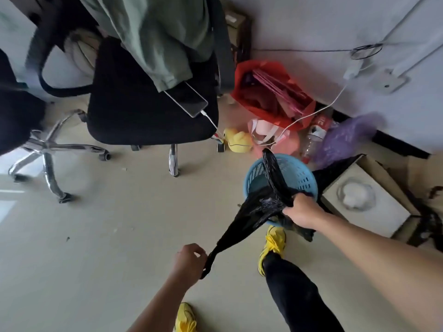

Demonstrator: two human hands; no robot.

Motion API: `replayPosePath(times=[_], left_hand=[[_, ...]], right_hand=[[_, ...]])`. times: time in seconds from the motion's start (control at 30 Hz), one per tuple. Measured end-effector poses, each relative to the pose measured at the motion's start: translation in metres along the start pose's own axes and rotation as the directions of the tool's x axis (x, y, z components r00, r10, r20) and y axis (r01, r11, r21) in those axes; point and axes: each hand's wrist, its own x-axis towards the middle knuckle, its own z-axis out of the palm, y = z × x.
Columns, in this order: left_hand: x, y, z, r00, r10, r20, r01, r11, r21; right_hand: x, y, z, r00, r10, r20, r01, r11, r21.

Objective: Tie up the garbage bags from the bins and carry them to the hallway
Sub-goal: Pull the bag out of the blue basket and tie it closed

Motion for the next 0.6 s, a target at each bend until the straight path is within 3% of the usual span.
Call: replayPosePath(times=[0.23,0.37,0.6], left_hand=[[-0.017,-0.127,-0.026,0.998,0.067,-0.017,-0.067,0.997,-0.029],[-0.037,-0.191,-0.032,0.998,0.058,0.003,-0.058,0.998,-0.008],[-0.045,-0.23,-0.008,0.998,0.064,0.01,-0.063,0.998,-0.016]], right_hand=[[-0.089,-0.018,0.077,0.967,0.079,-0.243,-0.043,0.987,0.153],[-0.145,-0.031,0.105,0.936,0.092,-0.338,0.01,0.957,0.289],[-0.174,-0.025,0.157,0.96,0.114,-0.256,0.033,0.863,0.505]])
